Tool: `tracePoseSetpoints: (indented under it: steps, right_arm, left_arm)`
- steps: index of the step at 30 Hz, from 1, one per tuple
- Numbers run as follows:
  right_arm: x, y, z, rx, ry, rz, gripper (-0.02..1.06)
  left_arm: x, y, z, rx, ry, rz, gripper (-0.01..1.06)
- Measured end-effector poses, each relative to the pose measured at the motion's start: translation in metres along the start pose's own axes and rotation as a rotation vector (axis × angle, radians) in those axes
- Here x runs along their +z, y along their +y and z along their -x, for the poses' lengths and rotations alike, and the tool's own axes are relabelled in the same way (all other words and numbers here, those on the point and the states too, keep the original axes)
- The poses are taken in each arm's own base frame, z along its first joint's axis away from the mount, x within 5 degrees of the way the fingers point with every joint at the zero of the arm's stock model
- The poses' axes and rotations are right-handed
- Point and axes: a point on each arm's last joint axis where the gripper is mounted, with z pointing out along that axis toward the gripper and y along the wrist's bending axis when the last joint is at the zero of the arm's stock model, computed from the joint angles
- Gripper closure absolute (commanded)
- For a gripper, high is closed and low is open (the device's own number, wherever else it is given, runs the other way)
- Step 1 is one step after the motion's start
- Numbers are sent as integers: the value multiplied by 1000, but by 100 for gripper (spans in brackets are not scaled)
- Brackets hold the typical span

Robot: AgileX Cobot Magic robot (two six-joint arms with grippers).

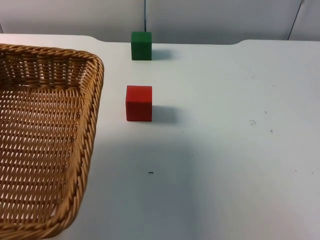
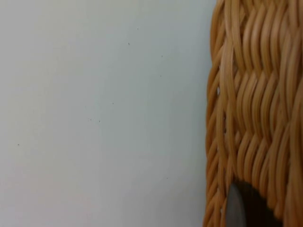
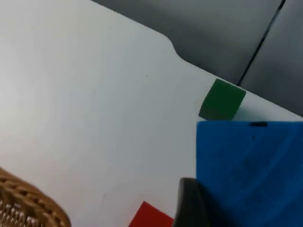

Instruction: Pick up the basket with the left hand and place the blue cube into the basket with the right hand.

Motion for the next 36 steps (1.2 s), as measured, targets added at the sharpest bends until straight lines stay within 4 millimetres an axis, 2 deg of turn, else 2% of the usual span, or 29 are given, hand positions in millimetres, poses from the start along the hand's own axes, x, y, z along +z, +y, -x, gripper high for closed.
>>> tracePoseSetpoints:
  steps: [1,3,4,7,9,13,14,17,18,19,21,22,23,25,28,29,32,33,36]
  right_arm:
    - [-15,0,-6,-8,12,13,105]
    - [-29,0,-17,-23,35,28,105]
    - [-29,0,-17,-23,35,28,105]
    - [-44,3,-39,-11,46,70,105]
    - [-51,6,-44,-6,35,86,105]
    - [-67,32,-61,-63,-3,140,105]
    - [-67,32,-61,-63,-3,140,105]
    - [-69,68,-67,-125,-26,211,105]
    - [-63,81,-69,-144,-31,233,105]
    - [-63,81,-69,-144,-31,233,105]
    - [-47,109,-75,-168,-30,286,105]
    - [-38,117,-78,-163,-25,305,105]
    - [-38,117,-78,-163,-25,305,105]
    - [-15,134,-86,-151,-8,339,105]
    - [7,145,-94,-132,7,356,105]
    - [7,145,-94,-132,7,356,105]
    - [34,154,-104,-119,20,361,105]
    - [34,154,-104,-119,20,361,105]
    - [52,158,-113,-108,45,361,105]
  left_arm:
    - [0,0,0,-1,-1,-2,105]
    - [0,0,0,-2,-3,-3,105]
    - [0,0,0,-2,-3,-3,105]
    - [0,0,0,-5,-5,-5,105]
    - [0,0,0,-5,-5,-5,105]
    - [0,-1,1,-6,-6,-7,105]
    - [0,-1,1,-6,-6,-7,105]
    - [0,-1,1,-7,-7,-8,105]
    - [0,-1,1,-8,-8,-9,105]
    - [0,-1,1,-8,-8,-9,105]
    - [0,-1,1,-10,-15,-14,105]
    - [0,-1,1,-10,-14,-13,105]
    - [0,-1,1,-10,-14,-13,105]
    - [0,-1,1,-11,-16,-15,105]
    - [0,-1,1,-11,-16,-15,105]
    - [0,-1,1,-11,-16,-15,105]
    - [0,-1,1,-11,-16,-15,105]
    - [0,-1,1,-11,-16,-15,105]
    - [0,-1,1,-11,-16,-15,105]
